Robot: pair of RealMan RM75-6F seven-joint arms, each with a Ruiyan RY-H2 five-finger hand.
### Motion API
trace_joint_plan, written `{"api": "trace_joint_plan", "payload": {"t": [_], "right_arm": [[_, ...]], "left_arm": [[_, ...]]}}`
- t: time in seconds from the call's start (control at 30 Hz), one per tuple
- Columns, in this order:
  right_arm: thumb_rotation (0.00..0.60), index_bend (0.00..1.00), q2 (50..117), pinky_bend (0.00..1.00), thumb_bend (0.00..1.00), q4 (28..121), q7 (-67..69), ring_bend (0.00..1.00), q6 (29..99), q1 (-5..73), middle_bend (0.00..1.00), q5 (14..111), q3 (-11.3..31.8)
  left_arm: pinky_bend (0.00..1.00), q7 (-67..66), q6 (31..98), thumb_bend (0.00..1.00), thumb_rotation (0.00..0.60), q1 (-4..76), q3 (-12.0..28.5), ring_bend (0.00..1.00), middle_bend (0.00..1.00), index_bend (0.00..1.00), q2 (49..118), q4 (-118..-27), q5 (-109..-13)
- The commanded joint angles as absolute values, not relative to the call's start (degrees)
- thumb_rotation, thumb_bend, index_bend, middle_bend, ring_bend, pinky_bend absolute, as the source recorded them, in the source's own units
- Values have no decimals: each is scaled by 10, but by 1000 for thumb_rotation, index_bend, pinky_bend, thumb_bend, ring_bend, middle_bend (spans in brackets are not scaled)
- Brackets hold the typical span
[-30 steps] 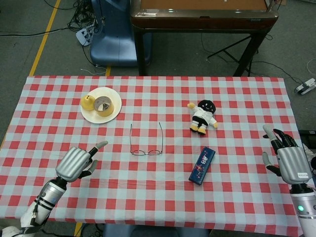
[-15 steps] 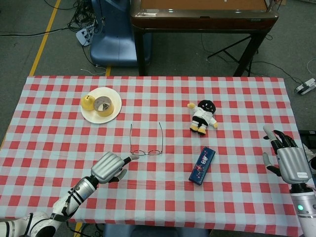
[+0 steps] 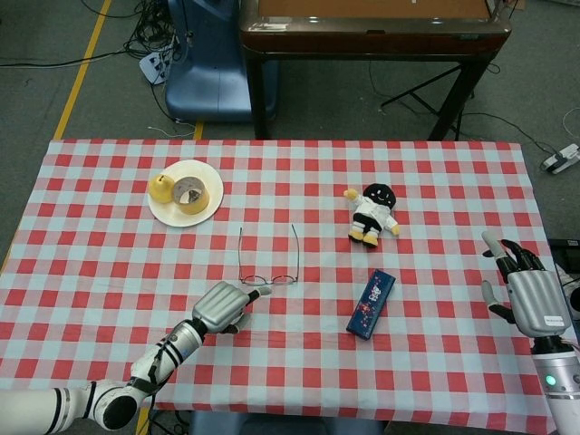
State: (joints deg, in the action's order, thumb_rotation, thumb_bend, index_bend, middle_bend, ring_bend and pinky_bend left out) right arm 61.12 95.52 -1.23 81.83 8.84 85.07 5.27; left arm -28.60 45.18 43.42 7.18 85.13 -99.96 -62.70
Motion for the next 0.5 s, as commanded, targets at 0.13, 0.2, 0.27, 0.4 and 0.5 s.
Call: {"api": "trace_joint_plan", "payload": {"t": [0.13,0.2,0.27,0.4,0.5], "right_arm": [[600,0,610,190,448,956,-12,130,818,88,303,850,52],[600,0,610,190,448,956,-12,130,819,87,303,851,52],[600,0,609,190,448,956,-11,130,820,86,303,851,52],[600,0,609,190,448,955,-11,130,822,85,303,851,51],[600,0,609,190,447,955,-9,130,823,84,303,851,51]], "left_arm": [[1000,-321,458,588,600,465,65,967,1000,170,889,-981,-573],[1000,-329,461,588,600,473,64,967,1000,169,899,-974,-556],[1000,-338,464,588,600,481,63,967,1000,168,908,-967,-537],[1000,-353,470,588,600,497,61,967,1000,166,922,-955,-502],[1000,-363,477,588,600,505,58,967,1000,164,929,-949,-480]]}}
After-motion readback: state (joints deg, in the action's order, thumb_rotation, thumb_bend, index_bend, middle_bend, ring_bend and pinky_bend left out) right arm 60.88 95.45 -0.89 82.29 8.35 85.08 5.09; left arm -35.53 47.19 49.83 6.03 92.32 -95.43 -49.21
